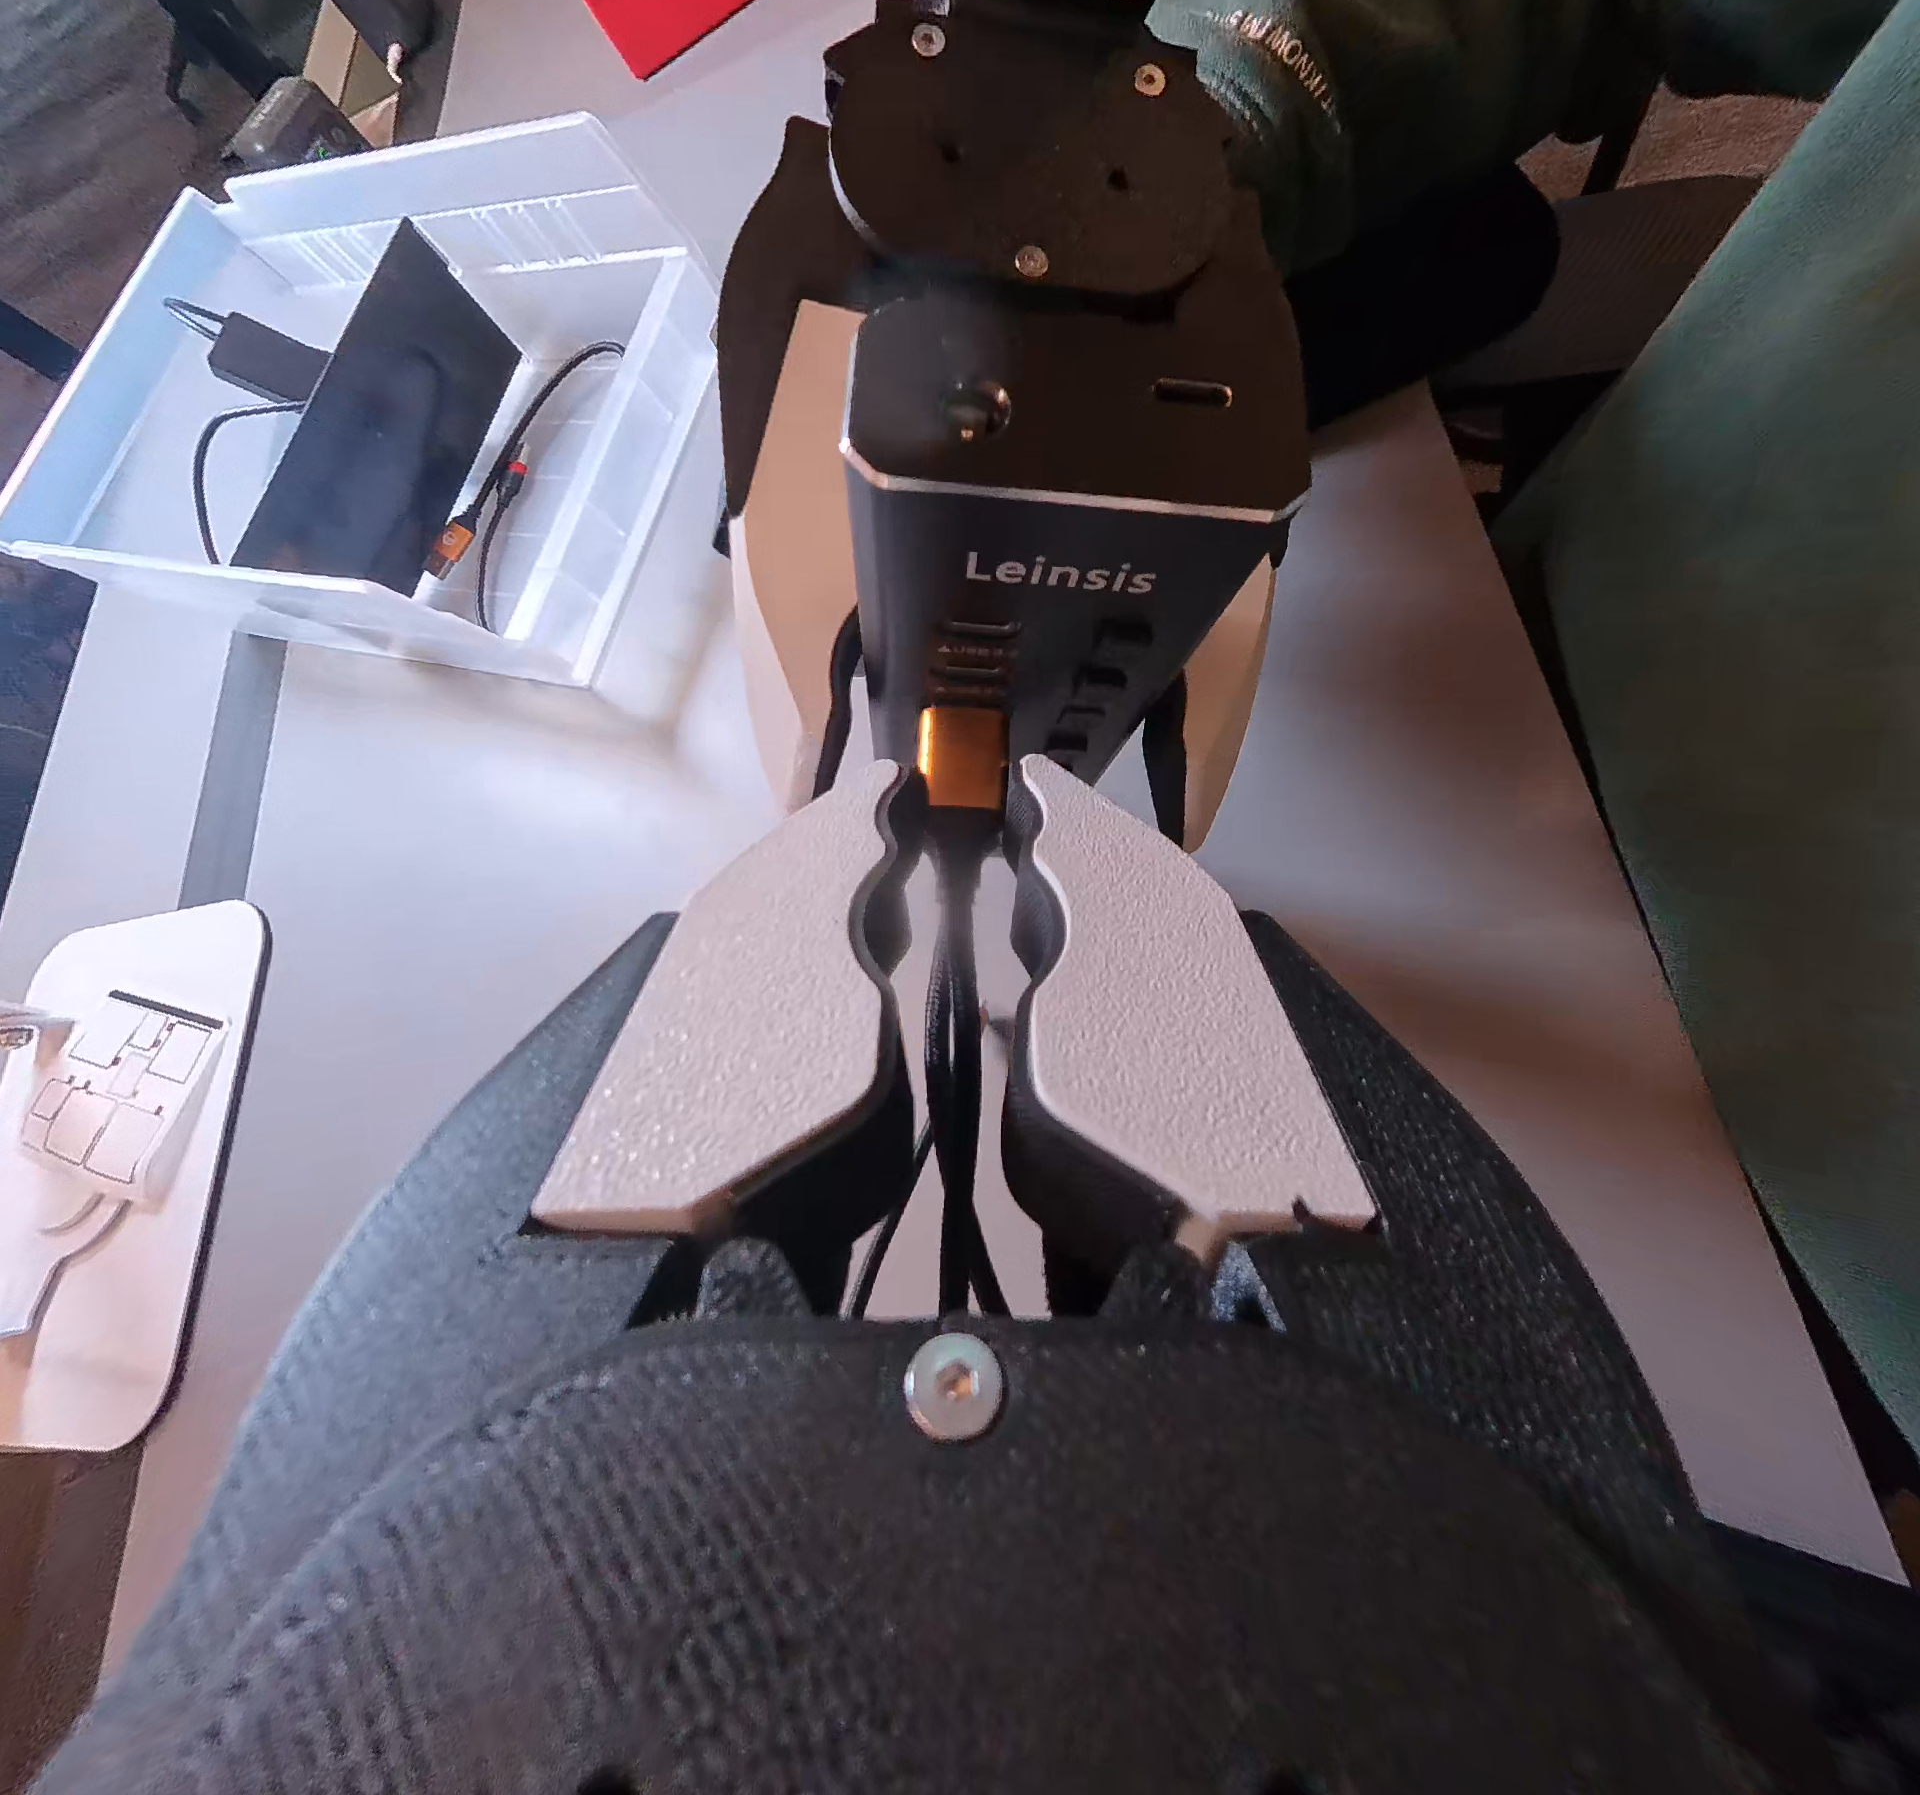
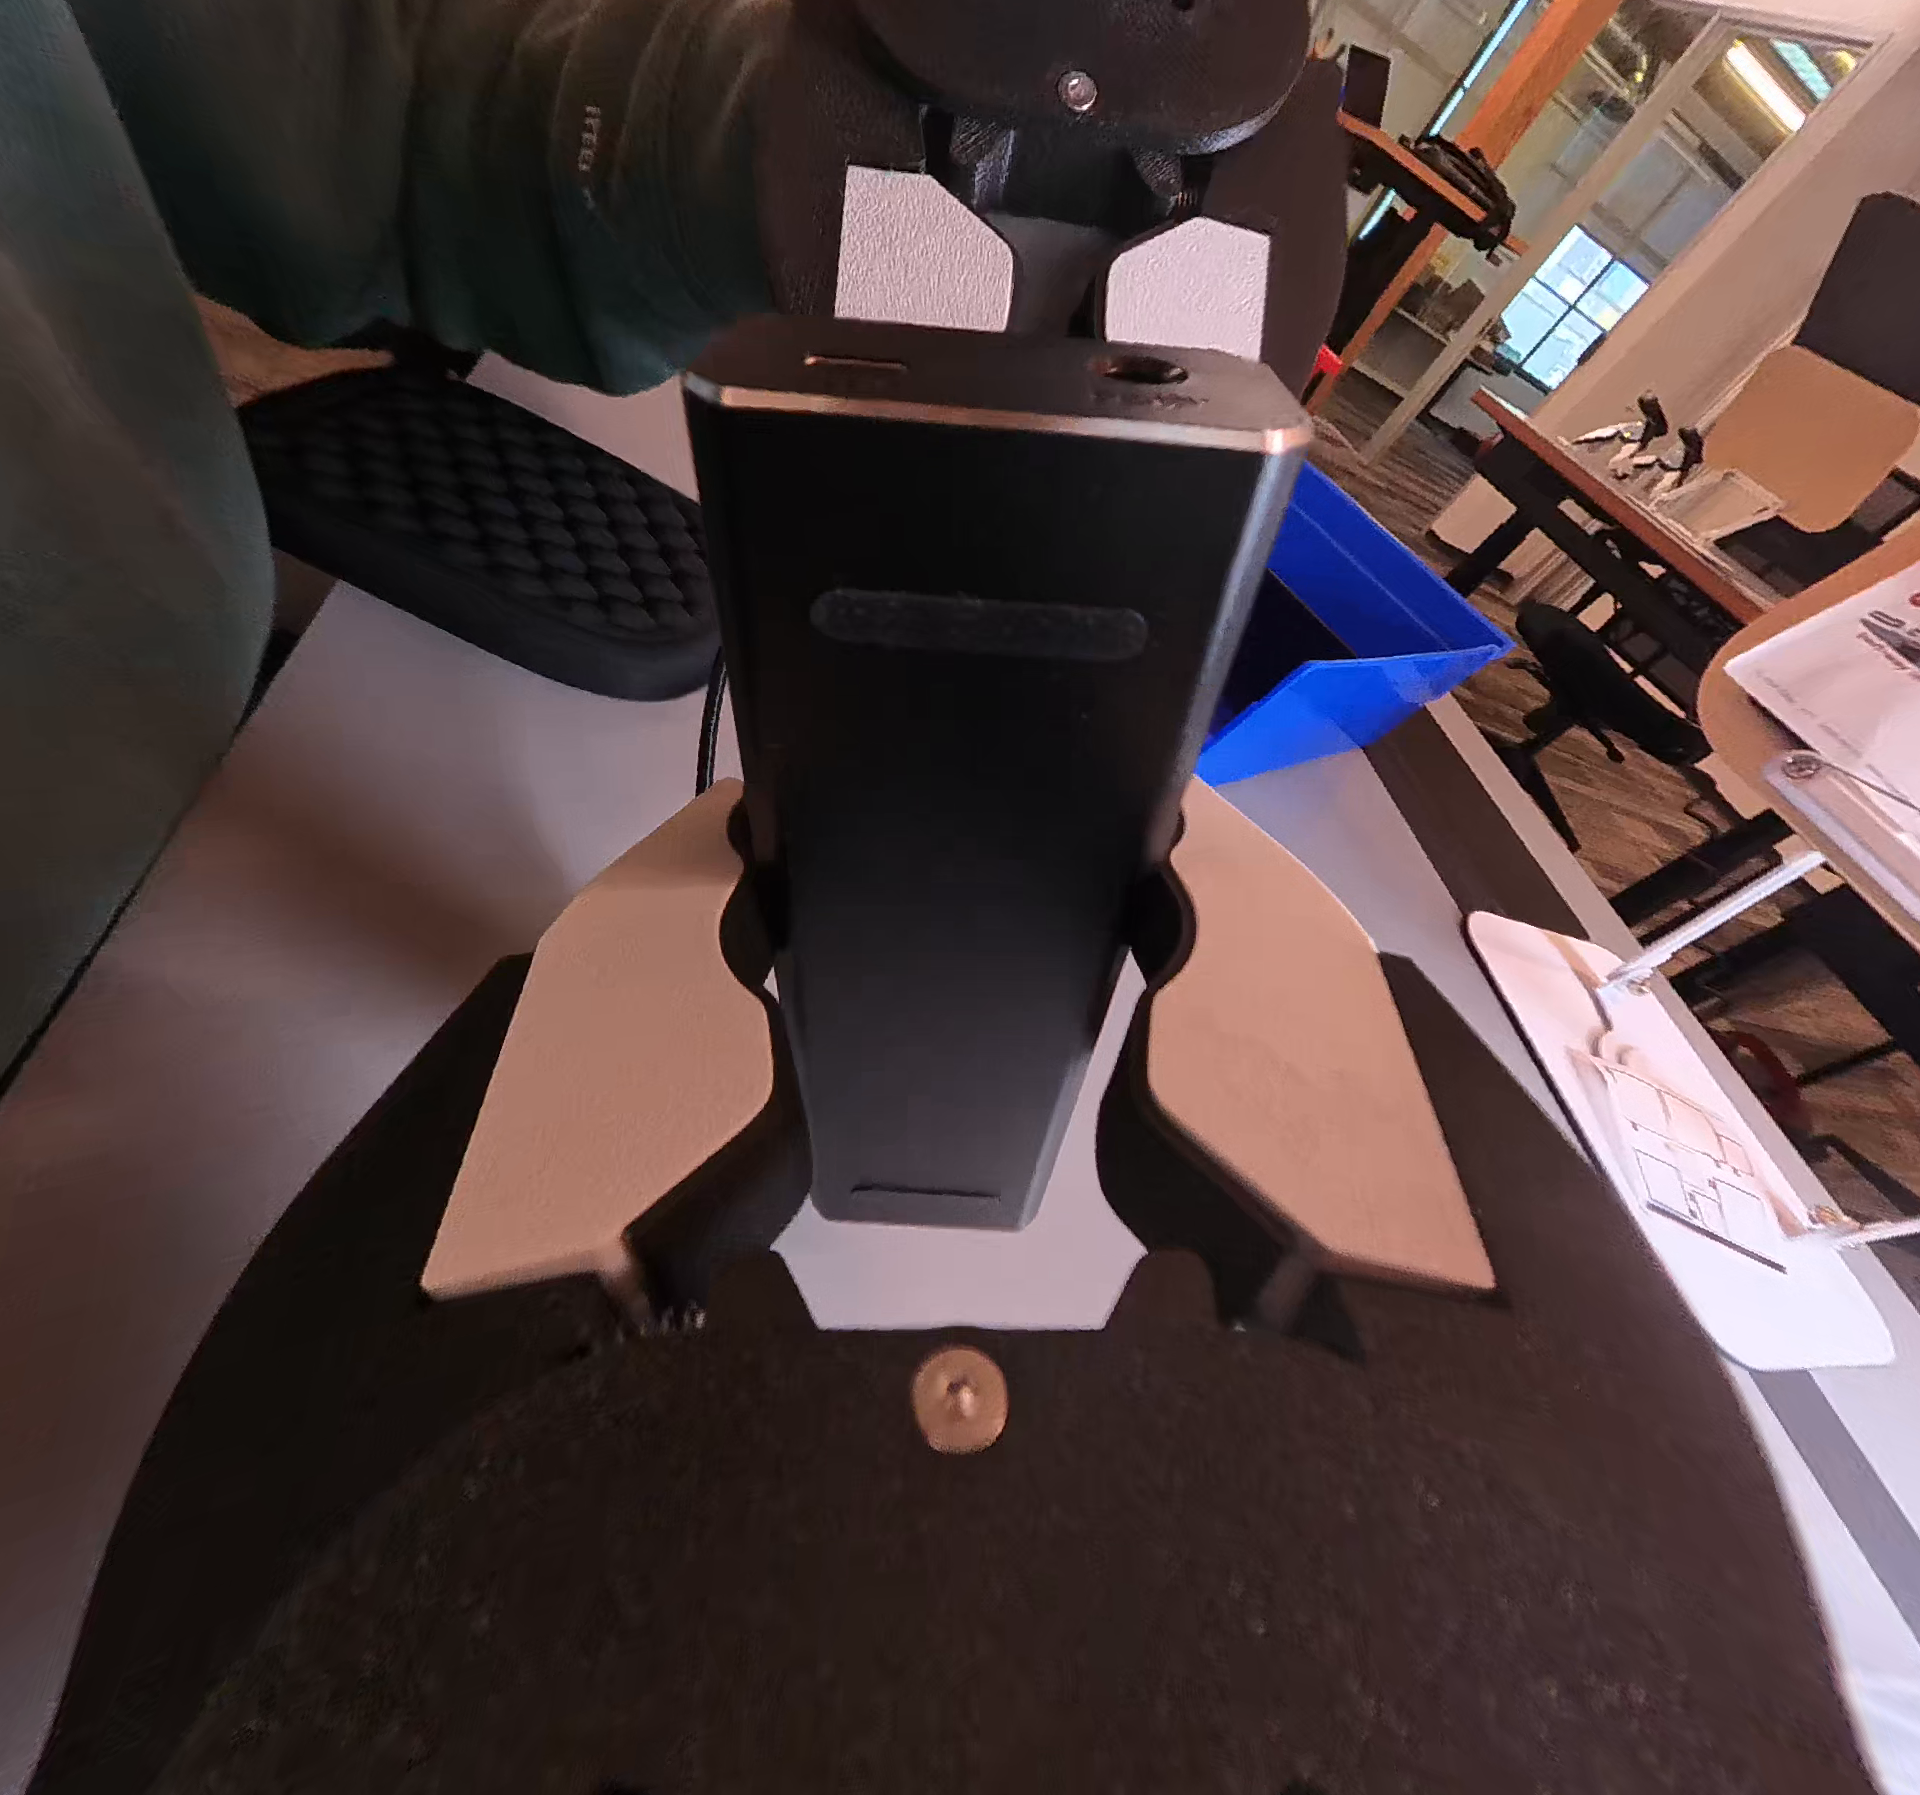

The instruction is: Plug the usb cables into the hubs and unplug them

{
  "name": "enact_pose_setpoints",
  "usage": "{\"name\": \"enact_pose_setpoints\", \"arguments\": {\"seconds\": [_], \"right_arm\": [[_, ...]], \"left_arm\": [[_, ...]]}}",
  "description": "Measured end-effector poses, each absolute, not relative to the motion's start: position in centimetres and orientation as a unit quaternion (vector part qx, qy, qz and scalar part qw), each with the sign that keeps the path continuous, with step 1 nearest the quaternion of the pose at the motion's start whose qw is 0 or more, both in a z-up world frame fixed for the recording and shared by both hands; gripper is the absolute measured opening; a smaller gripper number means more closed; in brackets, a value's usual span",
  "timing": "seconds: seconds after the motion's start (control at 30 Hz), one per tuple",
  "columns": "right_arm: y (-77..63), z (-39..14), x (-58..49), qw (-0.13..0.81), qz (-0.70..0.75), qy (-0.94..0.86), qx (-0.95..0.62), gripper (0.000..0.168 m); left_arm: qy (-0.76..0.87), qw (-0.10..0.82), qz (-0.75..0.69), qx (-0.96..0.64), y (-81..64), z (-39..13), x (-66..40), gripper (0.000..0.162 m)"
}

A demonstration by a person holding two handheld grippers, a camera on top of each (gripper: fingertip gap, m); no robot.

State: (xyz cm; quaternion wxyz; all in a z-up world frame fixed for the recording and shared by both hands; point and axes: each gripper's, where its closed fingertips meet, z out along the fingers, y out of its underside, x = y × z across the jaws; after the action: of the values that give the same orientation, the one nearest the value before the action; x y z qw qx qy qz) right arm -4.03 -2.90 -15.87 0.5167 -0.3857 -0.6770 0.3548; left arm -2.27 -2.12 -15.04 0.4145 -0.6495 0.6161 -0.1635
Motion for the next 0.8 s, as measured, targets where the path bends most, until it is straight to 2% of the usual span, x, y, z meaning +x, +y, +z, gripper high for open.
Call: {"name": "enact_pose_setpoints", "arguments": {"seconds": [0.3, 0.4, 0.5, 0.63, 0.8], "right_arm": [[-3.8, -14.6, -3.2, 0.516, 0.399, -0.657, -0.378, 0.063], [-3.2, -15.6, -3.4, 0.529, 0.358, -0.669, -0.38, 0.063], [-2.9, -15.9, -3.5, 0.504, 0.372, -0.665, -0.405, 0.062], [-3.2, -15.8, -3.7, 0.503, 0.355, -0.676, -0.404, 0.067], [-3.6, -15.7, -3.5, 0.519, 0.343, -0.678, -0.391, 0.065]], "left_arm": [[0.582, 0.425, -0.224, -0.656, -3.0, -14.8, -2.1, 0.016], [0.585, 0.423, -0.206, -0.661, -2.6, -15.4, -2.3, 0.016], [0.575, 0.419, -0.213, -0.67, -2.4, -15.3, -2.4, 0.016], [0.586, 0.409, -0.198, -0.671, -2.5, -15.5, -2.4, 0.015], [0.593, 0.406, -0.197, -0.667, -2.9, -15.6, -2.2, 0.016]]}}
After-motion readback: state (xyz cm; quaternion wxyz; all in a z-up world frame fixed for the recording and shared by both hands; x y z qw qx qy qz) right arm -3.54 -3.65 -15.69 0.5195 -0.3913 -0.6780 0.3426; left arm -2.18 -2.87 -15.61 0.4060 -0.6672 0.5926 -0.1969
